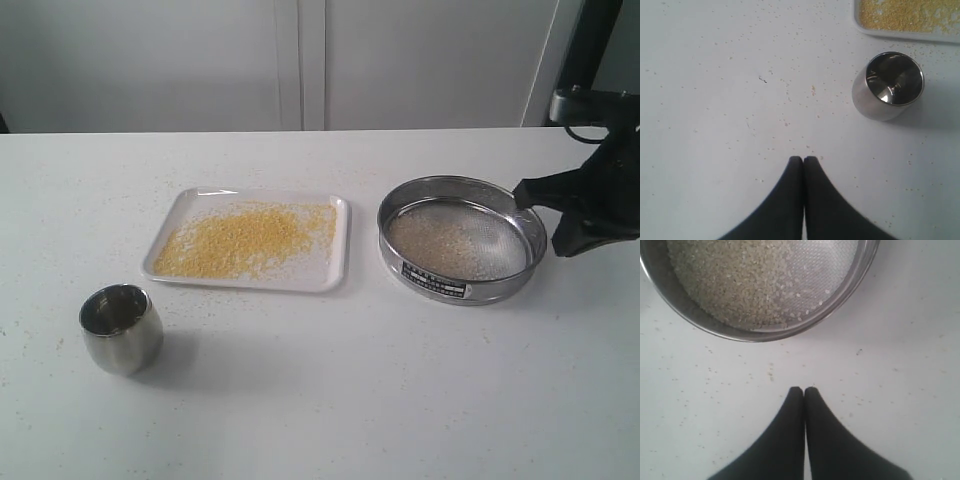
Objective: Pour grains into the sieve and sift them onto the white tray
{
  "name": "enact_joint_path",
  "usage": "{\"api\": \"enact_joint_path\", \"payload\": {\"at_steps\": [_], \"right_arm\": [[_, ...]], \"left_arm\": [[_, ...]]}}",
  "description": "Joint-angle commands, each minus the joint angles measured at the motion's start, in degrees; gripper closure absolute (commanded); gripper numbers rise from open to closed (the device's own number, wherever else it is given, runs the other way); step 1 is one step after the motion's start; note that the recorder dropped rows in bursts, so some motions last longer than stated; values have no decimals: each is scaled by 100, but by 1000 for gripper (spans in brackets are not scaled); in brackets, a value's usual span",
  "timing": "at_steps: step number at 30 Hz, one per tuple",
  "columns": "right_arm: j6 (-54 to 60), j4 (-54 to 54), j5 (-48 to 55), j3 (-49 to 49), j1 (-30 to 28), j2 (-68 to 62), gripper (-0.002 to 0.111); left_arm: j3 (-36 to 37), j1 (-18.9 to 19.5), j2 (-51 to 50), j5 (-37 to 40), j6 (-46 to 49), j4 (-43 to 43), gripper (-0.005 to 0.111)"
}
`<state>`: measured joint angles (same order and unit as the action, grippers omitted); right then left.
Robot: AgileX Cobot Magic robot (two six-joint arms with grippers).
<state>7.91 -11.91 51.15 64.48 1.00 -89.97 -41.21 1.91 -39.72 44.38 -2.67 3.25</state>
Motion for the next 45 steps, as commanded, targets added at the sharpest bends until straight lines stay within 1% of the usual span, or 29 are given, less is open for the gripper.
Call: {"api": "enact_joint_path", "payload": {"at_steps": [1,5,9,13,33,45], "right_arm": [[88,-28,54,-5,-35,391,108],[88,-55,-509,-596,-35,1056,108],[88,-71,-865,-986,-35,1702,108],[88,-71,-921,-1319,-35,2275,108],[98,0,-690,-2353,-35,4214,108],[98,0,-1234,-3284,-35,5906,108]], "left_arm": [[-9,8,31,19,-2,37,107],[-9,8,31,19,-2,37,107],[-9,8,31,19,-2,37,107],[-9,8,31,19,-2,37,107],[-9,8,31,19,-2,37,107],[-9,8,31,19,-2,37,107]]}}
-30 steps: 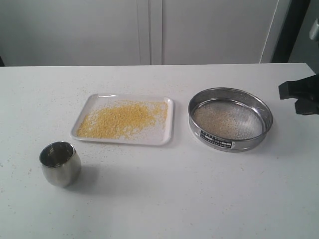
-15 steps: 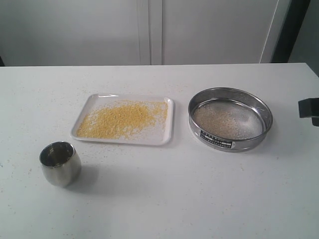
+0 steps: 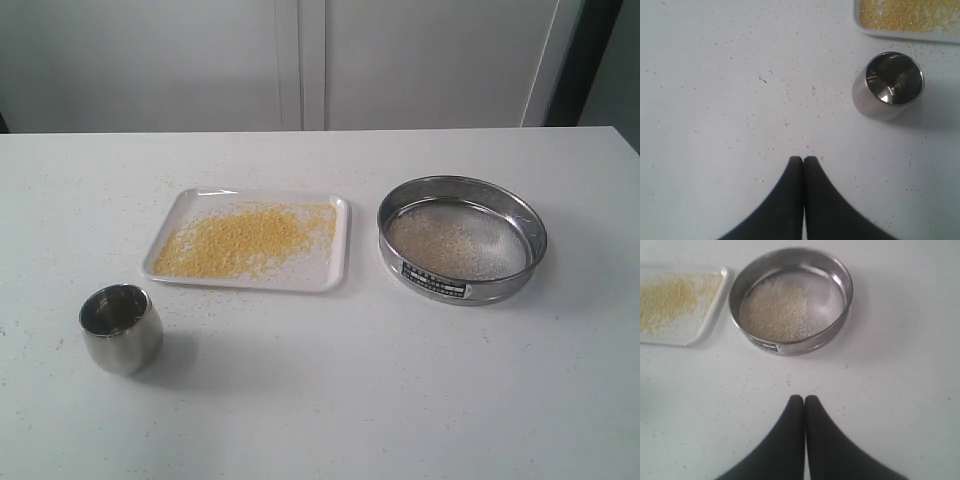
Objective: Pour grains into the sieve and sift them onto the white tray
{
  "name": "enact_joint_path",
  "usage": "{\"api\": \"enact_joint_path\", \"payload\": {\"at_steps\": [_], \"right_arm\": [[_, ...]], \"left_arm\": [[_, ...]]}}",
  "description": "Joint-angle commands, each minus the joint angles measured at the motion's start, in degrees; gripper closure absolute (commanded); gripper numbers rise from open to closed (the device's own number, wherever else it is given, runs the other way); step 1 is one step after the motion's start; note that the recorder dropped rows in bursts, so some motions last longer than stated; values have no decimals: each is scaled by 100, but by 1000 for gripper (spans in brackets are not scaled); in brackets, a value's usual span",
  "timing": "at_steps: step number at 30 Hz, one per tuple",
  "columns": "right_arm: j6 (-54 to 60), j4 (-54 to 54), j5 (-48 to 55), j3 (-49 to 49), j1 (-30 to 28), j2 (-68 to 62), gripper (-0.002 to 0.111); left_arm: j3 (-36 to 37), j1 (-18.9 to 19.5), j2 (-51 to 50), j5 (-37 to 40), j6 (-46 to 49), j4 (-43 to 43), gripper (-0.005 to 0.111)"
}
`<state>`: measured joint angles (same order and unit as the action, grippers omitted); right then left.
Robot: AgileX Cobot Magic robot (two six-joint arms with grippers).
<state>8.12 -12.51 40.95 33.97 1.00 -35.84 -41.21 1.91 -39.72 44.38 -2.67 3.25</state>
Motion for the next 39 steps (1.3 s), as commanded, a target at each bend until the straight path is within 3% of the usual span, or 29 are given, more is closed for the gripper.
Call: {"api": "enact_joint_path", "payload": {"at_steps": [1,11,39], "right_arm": [[76,59,-251,-279,-35,628,108],[66,71,-402,-611,-35,1473,108],[66,60,-376,-611,-35,1484,108]], "left_arm": [[-9,8,31,19,-2,37,107],[-9,8,31,19,-2,37,107],[-9,8,31,19,-2,37,107]]}}
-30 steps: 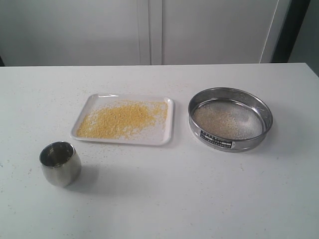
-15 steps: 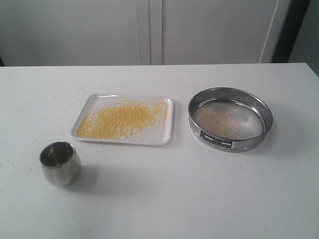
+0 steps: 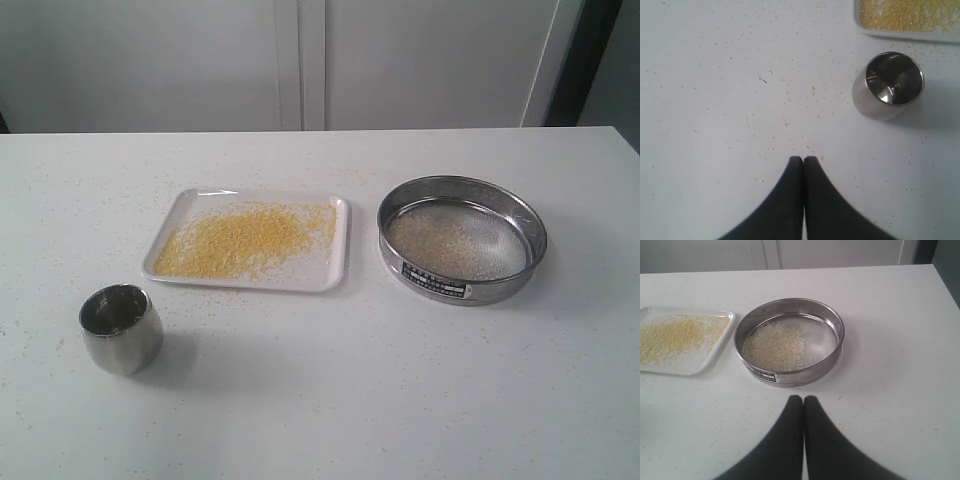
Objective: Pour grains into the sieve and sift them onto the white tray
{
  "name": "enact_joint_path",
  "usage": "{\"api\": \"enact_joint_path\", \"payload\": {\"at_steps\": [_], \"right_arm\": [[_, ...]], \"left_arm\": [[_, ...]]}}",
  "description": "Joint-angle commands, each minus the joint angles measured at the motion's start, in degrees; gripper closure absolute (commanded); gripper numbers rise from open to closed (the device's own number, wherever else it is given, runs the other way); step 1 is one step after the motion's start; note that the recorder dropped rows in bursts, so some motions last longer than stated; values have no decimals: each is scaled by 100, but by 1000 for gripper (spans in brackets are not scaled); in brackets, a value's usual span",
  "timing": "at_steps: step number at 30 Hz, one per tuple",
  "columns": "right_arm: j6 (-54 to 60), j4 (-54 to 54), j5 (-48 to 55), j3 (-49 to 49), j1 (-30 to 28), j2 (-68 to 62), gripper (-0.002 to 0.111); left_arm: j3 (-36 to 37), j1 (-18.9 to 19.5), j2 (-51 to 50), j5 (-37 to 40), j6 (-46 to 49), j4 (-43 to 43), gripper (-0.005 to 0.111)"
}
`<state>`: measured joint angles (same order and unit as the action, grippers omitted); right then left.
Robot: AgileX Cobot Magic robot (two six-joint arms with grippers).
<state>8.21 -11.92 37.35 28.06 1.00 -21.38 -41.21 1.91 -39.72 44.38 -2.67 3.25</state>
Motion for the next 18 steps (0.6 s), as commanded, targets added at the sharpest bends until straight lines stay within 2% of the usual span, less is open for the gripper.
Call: {"api": "enact_joint_path", "payload": {"at_steps": [1,10,18], "right_arm": [[57,1,-15,-20,-35,38,108],[57,1,-15,-20,-35,51,108],[57,1,-15,-20,-35,656,108]], "left_arm": [[-9,8,31,19,-2,37,107],[-9,8,31,19,-2,37,107],[-9,8,31,19,-2,37,107]]}}
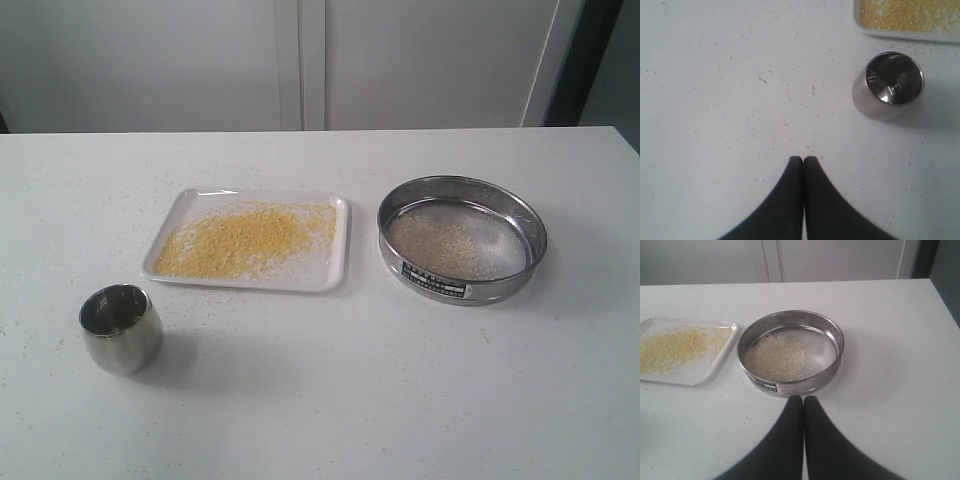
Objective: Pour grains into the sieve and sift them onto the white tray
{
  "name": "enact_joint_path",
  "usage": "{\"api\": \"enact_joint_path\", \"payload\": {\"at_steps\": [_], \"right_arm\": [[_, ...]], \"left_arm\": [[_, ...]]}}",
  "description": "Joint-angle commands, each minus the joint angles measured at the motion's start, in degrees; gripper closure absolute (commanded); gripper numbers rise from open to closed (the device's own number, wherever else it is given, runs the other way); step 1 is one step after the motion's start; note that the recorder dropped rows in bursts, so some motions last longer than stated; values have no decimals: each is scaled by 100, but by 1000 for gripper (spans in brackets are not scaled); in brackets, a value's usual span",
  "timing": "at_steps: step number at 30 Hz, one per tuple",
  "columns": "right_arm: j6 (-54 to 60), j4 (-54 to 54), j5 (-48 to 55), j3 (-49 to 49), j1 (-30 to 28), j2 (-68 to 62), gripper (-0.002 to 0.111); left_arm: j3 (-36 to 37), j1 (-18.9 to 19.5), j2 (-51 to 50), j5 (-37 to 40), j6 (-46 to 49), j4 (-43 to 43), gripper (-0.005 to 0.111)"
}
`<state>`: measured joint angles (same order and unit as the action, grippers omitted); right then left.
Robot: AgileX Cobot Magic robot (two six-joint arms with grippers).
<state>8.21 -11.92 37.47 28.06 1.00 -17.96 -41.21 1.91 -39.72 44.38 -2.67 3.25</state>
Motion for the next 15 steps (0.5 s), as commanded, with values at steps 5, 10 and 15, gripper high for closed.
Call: {"api": "enact_joint_path", "payload": {"at_steps": [5,10,15], "right_arm": [[57,1,-27,-20,-35,722,108],[57,1,-27,-20,-35,839,108],[57,1,-27,-20,-35,1000,108]], "left_arm": [[-9,8,31,19,-2,37,107],[-9,8,31,19,-2,37,107],[-9,8,31,19,-2,37,107]]}}
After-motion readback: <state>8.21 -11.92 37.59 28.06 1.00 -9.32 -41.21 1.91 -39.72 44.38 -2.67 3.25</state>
